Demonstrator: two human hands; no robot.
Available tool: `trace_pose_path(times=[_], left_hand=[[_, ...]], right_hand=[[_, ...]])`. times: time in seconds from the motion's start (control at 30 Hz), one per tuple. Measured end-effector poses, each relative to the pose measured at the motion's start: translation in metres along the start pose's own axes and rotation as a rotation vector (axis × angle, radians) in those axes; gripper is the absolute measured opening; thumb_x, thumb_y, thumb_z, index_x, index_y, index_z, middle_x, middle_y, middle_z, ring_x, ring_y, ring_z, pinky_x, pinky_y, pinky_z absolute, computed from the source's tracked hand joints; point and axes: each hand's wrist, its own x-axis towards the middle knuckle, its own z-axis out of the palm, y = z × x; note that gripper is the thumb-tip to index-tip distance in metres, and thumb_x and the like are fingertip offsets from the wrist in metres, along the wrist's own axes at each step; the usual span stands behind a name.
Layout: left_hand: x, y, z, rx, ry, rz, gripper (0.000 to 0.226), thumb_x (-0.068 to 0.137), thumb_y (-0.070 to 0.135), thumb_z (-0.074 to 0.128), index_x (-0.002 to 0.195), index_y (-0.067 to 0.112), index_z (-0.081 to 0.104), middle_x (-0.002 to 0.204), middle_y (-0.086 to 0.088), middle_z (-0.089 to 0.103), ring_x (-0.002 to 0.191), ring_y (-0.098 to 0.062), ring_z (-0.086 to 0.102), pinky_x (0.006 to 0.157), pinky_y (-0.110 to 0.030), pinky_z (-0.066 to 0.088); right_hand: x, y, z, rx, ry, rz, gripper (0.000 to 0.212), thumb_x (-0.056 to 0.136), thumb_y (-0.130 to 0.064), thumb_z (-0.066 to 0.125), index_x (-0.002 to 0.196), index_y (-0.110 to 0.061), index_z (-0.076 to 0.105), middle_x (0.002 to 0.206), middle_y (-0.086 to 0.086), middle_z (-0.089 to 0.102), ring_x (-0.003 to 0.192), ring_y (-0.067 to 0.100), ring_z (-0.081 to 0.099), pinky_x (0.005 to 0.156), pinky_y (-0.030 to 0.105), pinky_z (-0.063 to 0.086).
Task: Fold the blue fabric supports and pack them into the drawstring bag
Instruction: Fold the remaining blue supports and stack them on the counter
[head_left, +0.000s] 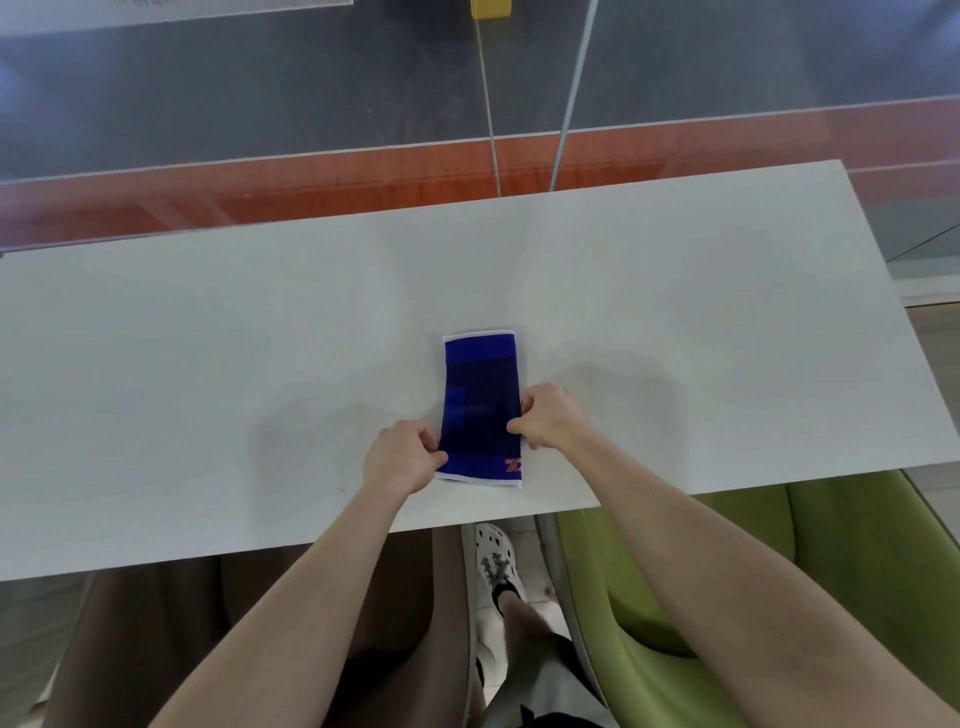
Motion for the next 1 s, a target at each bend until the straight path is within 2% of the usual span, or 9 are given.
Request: trace_pose_path(times=[0.1, 0.23, 0.43, 0.5, 0.57, 0.7, 0.87, 1.0], left_hand=[[0.005, 0.005, -0.005, -0.008, 0.046, 0.009, 0.026, 0.093, 0.039, 0.084, 0.111, 0.026, 0.070, 0.108, 0.006, 0.075, 0.099, -0.021, 0.072, 0.085, -0.039, 0.061], [0.028, 0.025, -0.019, -0.103, 0.167, 0.074, 0.035, 0.102, 0.039, 0.071, 0.132, 0.023, 0.064, 0.115, 0.005, 0.073, 0.110, -0.022, 0.070, 0.097, -0.044, 0.059], [0.078, 0.068, -0.043, -0.097, 0.220, 0.166, 0.045, 0.110, 0.033, 0.060, 0.153, 0.020, 0.058, 0.142, -0.005, 0.062, 0.122, -0.027, 0.068, 0.108, -0.047, 0.055], [0.089, 0.075, -0.046, -0.070, 0.202, 0.185, 0.039, 0.110, 0.031, 0.058, 0.147, 0.020, 0.064, 0.137, -0.005, 0.066, 0.121, -0.026, 0.069, 0.106, -0.047, 0.056], [0.094, 0.076, -0.045, -0.058, 0.220, 0.210, 0.025, 0.108, 0.027, 0.062, 0.130, 0.021, 0.074, 0.123, -0.003, 0.071, 0.110, -0.025, 0.071, 0.097, -0.044, 0.059], [0.094, 0.073, -0.044, -0.082, 0.282, 0.234, 0.007, 0.103, 0.024, 0.068, 0.106, 0.024, 0.074, 0.107, 0.002, 0.070, 0.094, -0.018, 0.069, 0.086, -0.041, 0.060], [0.092, 0.067, -0.043, -0.080, 0.262, 0.263, 0.005, 0.101, 0.027, 0.070, 0.099, 0.026, 0.074, 0.104, 0.005, 0.070, 0.090, -0.015, 0.070, 0.084, -0.040, 0.062], [0.090, 0.067, -0.044, -0.072, 0.216, 0.265, 0.004, 0.097, 0.028, 0.071, 0.099, 0.025, 0.072, 0.104, 0.006, 0.071, 0.093, -0.015, 0.070, 0.084, -0.039, 0.062]], right_hand=[[0.001, 0.002, 0.001, -0.003, 0.005, 0.000, 0.018, 0.087, -0.023, 0.079, 0.079, -0.017, 0.064, 0.075, 0.007, 0.077, 0.078, 0.027, 0.078, 0.077, 0.045, 0.068], [0.005, 0.000, -0.003, 0.058, 0.176, -0.010, 0.025, 0.093, -0.044, 0.074, 0.094, -0.020, 0.066, 0.091, 0.001, 0.075, 0.085, 0.024, 0.074, 0.078, 0.042, 0.065], [0.026, -0.018, -0.019, 0.174, 0.287, -0.040, 0.023, 0.100, -0.040, 0.068, 0.107, -0.018, 0.069, 0.102, 0.000, 0.074, 0.096, 0.025, 0.070, 0.086, 0.041, 0.061], [0.033, -0.025, -0.022, 0.171, 0.283, -0.035, 0.025, 0.101, -0.042, 0.067, 0.107, -0.017, 0.068, 0.103, 0.002, 0.074, 0.095, 0.026, 0.069, 0.086, 0.042, 0.060], [0.038, -0.028, -0.023, 0.153, 0.270, -0.031, 0.024, 0.101, -0.040, 0.066, 0.104, -0.017, 0.067, 0.100, 0.003, 0.073, 0.094, 0.027, 0.069, 0.084, 0.042, 0.060], [0.040, -0.029, -0.021, 0.109, 0.238, -0.028, 0.018, 0.101, -0.032, 0.064, 0.098, -0.014, 0.066, 0.094, 0.004, 0.072, 0.092, 0.029, 0.069, 0.080, 0.043, 0.061], [0.033, -0.032, -0.024, 0.073, 0.212, -0.049, 0.020, 0.093, -0.024, 0.065, 0.076, -0.019, 0.057, 0.084, 0.006, 0.073, 0.080, 0.027, 0.068, 0.070, 0.041, 0.059], [0.033, -0.032, -0.024, 0.087, 0.207, -0.043, 0.021, 0.091, -0.022, 0.068, 0.072, -0.021, 0.058, 0.077, 0.001, 0.070, 0.070, 0.020, 0.063, 0.059, 0.033, 0.051]])
